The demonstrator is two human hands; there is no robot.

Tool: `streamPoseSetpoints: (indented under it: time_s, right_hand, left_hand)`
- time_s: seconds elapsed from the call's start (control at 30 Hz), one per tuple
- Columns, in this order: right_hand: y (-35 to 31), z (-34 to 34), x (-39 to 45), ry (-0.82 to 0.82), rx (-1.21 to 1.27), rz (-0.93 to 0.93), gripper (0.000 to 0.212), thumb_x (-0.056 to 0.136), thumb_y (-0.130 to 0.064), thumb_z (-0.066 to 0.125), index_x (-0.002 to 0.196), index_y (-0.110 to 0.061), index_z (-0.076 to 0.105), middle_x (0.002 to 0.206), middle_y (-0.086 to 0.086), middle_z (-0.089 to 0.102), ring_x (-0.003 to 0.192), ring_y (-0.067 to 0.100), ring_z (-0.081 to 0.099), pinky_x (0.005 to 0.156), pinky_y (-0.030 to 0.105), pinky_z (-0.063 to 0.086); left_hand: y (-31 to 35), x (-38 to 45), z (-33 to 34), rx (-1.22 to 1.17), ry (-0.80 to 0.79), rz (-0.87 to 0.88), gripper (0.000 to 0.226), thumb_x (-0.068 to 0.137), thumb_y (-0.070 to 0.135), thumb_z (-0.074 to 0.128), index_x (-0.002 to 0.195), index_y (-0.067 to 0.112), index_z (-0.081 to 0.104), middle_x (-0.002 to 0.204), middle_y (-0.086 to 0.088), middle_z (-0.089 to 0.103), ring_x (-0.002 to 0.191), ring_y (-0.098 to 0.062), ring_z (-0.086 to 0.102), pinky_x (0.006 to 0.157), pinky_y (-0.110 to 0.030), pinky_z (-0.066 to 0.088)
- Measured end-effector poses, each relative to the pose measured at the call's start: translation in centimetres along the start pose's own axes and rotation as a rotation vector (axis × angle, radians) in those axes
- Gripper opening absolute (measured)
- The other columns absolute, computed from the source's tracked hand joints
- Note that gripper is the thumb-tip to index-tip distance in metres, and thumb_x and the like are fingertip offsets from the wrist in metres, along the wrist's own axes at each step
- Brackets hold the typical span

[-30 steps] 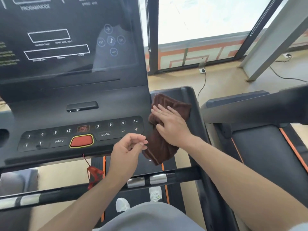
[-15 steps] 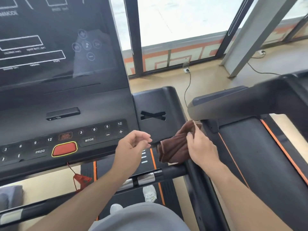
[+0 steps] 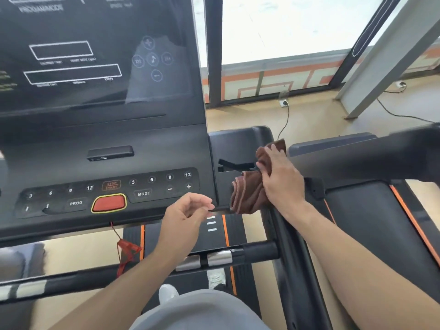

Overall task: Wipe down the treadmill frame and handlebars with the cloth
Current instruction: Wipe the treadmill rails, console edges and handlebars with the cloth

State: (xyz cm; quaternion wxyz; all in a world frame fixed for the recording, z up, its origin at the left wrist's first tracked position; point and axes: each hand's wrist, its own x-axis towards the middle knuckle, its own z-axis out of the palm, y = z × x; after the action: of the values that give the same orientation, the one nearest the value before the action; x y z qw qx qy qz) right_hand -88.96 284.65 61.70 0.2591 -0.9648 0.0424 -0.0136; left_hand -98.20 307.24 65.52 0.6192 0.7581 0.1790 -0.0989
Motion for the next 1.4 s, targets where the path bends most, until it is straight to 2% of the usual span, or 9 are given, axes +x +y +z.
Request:
streamPoseSetpoints:
  time_s: [0.13,0.3,0.57,0.73,0.87,1.03,1.2,1.3,1.4]
  right_hand:
    - [-4.1,1.9,5.1,-0.128,0.024,-0.143,0.047,0.107,-0.034,0.048,0.151,-0.019,0.047,0.161,0.01,0.041,0.153,0.035,0.027,0.125,0.046,0.017]
    - [-8.4,4.9,7.0,-0.349,0.219,-0.167,0.042,0.1,-0.024,0.048,0.142,-0.022,0.044,0.155,0.01,0.047,0.154,0.034,0.023,0.118,0.045,0.027]
    - [-4.9,4.2,-2.1,-0.329,0.267,-0.234,0.034,0.091,-0.02,0.052,0.124,-0.026,0.055,0.149,-0.008,0.056,0.149,0.022,0.037,0.122,0.044,0.03]
    - [-4.9,3.3,-9.3,-0.209,0.287,-0.152,0.03,0.086,-0.02,0.053,0.113,-0.028,0.063,0.129,-0.011,0.07,0.13,0.014,0.059,0.112,0.04,0.043]
    - [-7.7,2.0,-16.1,-0.276,0.472,-0.022,0.03,0.08,-0.013,0.051,0.101,-0.028,0.065,0.091,-0.007,0.073,0.087,0.015,0.066,0.086,0.039,0.054]
    - [-12.6,5.0,-26.1,-0.41,0.506,-0.261,0.046,0.075,-0.012,0.053,0.12,-0.019,0.063,0.134,-0.005,0.061,0.137,0.006,0.045,0.117,0.028,0.031]
    - [-13.3,8.7,-32.6,-0.324,0.355,-0.324,0.051,0.08,-0.021,0.069,0.13,-0.023,0.057,0.154,-0.009,0.046,0.158,0.01,0.004,0.128,0.036,0.013]
    - [-12.9,8.6,-35.9,-0.146,0.509,-0.205,0.043,0.082,-0.029,0.08,0.121,-0.021,0.064,0.148,-0.016,0.053,0.154,0.015,0.026,0.124,0.033,0.027]
    - [-12.3,7.8,-37.0,0.073,0.762,0.109,0.039,0.086,-0.018,0.081,0.12,-0.023,0.063,0.138,-0.016,0.06,0.137,0.01,0.052,0.112,0.03,0.045]
  left_hand:
    - [-0.3,-0.3,-1.4,0.028,0.048,0.016,0.033,0.091,-0.014,0.053,0.089,0.013,0.072,0.085,-0.001,0.077,0.082,-0.014,0.074,0.083,-0.025,0.056]
    - [-0.6,-1.0,-2.7,0.049,0.106,0.036,0.038,0.088,-0.016,0.052,0.088,0.017,0.072,0.084,0.001,0.077,0.084,-0.018,0.074,0.086,-0.032,0.055]
    - [-2.1,-3.3,-4.4,0.058,0.043,0.063,0.036,0.09,-0.012,0.054,0.09,0.019,0.073,0.086,0.0,0.077,0.085,-0.018,0.074,0.093,-0.046,0.057]
    - [-3.0,-5.3,-5.4,0.047,-0.067,0.025,0.023,0.093,-0.002,0.063,0.095,0.019,0.072,0.091,0.002,0.078,0.092,-0.02,0.073,0.092,-0.04,0.057]
    - [-4.6,-7.3,-6.8,-0.018,-0.137,-0.09,0.01,0.096,0.024,0.067,0.104,0.023,0.072,0.101,0.004,0.077,0.104,-0.019,0.071,0.099,-0.041,0.055]
    - [-7.0,-10.1,-9.9,-0.375,-0.553,-0.633,0.066,0.093,0.071,0.046,0.117,0.017,0.075,0.117,-0.014,0.075,0.113,-0.033,0.07,0.097,-0.046,0.053]
    - [-10.5,-12.6,-10.1,-0.523,-0.377,-0.594,0.032,0.095,0.032,0.064,0.12,0.014,0.072,0.114,-0.018,0.075,0.097,-0.028,0.074,0.072,-0.033,0.059]
    - [-11.3,-14.0,-9.8,-0.533,-0.357,-0.509,0.024,0.096,0.019,0.064,0.117,0.008,0.069,0.114,-0.019,0.074,0.095,-0.03,0.073,0.076,-0.038,0.061]
    - [-12.1,-15.1,-9.7,-0.37,-0.314,-0.408,0.016,0.097,0.015,0.065,0.111,0.01,0.069,0.108,-0.017,0.076,0.098,-0.038,0.073,0.081,-0.051,0.061]
